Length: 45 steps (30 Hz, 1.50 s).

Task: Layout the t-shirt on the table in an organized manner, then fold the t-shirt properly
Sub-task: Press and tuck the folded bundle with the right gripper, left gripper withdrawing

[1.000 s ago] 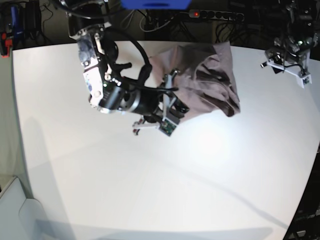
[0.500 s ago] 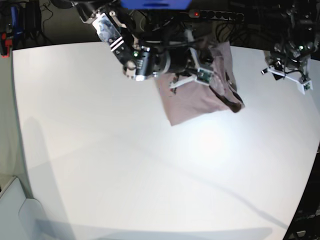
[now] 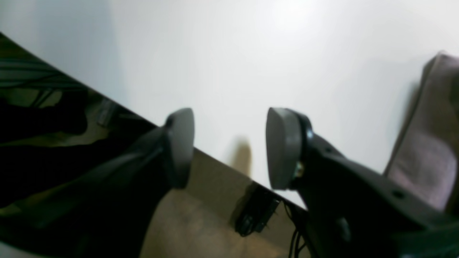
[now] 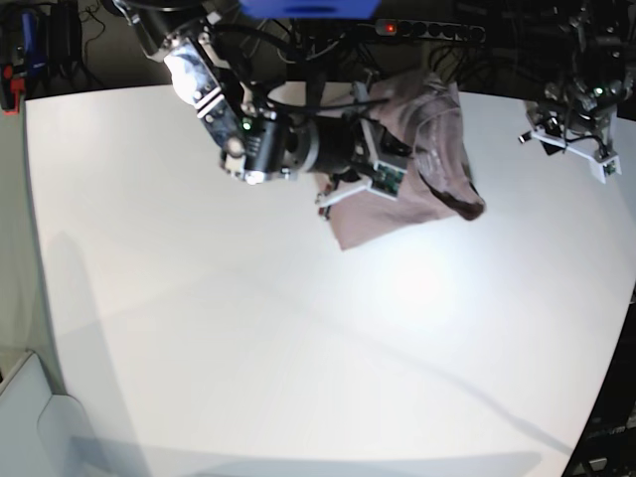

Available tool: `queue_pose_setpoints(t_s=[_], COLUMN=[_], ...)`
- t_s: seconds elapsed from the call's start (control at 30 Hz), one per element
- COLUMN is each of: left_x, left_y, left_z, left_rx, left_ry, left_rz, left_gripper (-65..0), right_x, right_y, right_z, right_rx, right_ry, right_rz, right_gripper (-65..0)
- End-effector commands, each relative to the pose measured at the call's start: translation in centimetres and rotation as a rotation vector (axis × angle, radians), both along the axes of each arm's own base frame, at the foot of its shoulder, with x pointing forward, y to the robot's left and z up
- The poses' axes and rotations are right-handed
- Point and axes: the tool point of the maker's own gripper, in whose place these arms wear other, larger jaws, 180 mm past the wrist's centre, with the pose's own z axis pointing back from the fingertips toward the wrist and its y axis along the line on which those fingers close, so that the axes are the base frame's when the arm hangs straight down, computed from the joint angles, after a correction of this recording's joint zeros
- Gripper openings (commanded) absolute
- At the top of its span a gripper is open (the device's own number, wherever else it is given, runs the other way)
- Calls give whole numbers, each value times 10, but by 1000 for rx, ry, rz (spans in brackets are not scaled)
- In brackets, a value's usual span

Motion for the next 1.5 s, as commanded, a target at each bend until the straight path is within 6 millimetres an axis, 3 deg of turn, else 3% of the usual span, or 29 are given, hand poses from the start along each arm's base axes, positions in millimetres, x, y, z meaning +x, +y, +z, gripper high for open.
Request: queue_pose_setpoints(t_s=[0.0,0.1,0.2,0.37,0.47,0.57,0.77,0.87,1.0,1.27,1.47], left_x=[6,8,7,7,10,23,25,24,22,25,30], left_y=[5,2,-3,-4,-6,-13,-20,-32,-44,-43,-73], left_z=[10,9,7,6,7,13,21,19,21,28,36], left_rx=[22,12,-5,-9,-7,-7,-58,-90,-127,-199,-293], left_ry=[-30,-35,-38,-40,-46,-73,-150,-121,-135,-155,-247], left_rz=[-1,2,10,12,-15,-128,-175,-263,-348,-340,-456], left_gripper=[-331,-331,-331,-331,-331,-333,-330,-329,-326,-145,-54], right_x=[6,8,6,-8,-12,-6,11,26,26,22,20], right_y=[11,22,34,54,58,46,16,-3,-17,-25,-27], right_z=[8,-13,-19,-21,-14,-3,20,22,12,4,0], right_rx=[53,31,37,54,64,68,75,78,56,32,23], right_ry=[6,81,122,158,140,82,-17,-24,-3,8,15], right_rz=[-1,2,7,45,63,56,-6,-81,-114,-113,-110], right_gripper=[-646,-646,-634,-489,-440,-439,-436,-436,-436,-436,-436])
